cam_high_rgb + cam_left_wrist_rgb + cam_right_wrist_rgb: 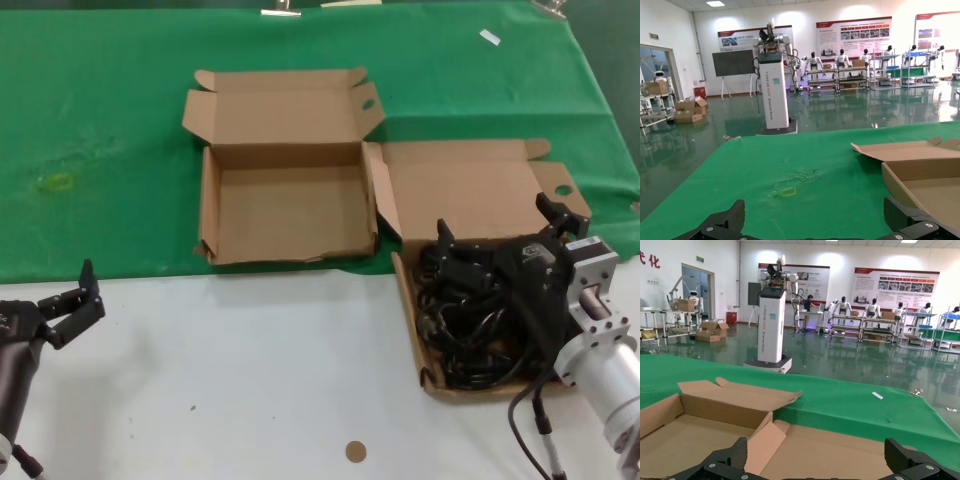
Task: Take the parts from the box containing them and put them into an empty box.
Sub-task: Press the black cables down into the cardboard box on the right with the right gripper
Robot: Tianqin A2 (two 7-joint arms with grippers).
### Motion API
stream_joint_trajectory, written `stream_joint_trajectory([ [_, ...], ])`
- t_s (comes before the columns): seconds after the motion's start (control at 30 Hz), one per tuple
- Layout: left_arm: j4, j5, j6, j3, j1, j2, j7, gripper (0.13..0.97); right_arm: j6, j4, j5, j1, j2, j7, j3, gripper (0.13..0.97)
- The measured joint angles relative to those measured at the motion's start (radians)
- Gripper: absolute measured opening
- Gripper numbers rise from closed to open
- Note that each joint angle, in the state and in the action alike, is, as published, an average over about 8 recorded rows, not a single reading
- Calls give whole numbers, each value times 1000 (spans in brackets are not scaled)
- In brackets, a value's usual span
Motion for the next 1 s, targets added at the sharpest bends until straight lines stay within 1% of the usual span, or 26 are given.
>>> stream_joint_trajectory([
  [0.53, 0, 0, 0, 0, 0, 0, 0, 937, 0, 0, 0, 0, 0, 0, 0, 966],
  [0.8, 0, 0, 0, 0, 0, 0, 0, 836, -1, 5, 0, -3, -1, 0, -4, 966],
  [0.83, 0, 0, 0, 0, 0, 0, 0, 836, 0, 6, 2, -3, 1, 2, -6, 966],
  [1.0, 0, 0, 0, 0, 0, 0, 0, 729, 18, 15, 17, -3, 34, 16, -30, 966],
])
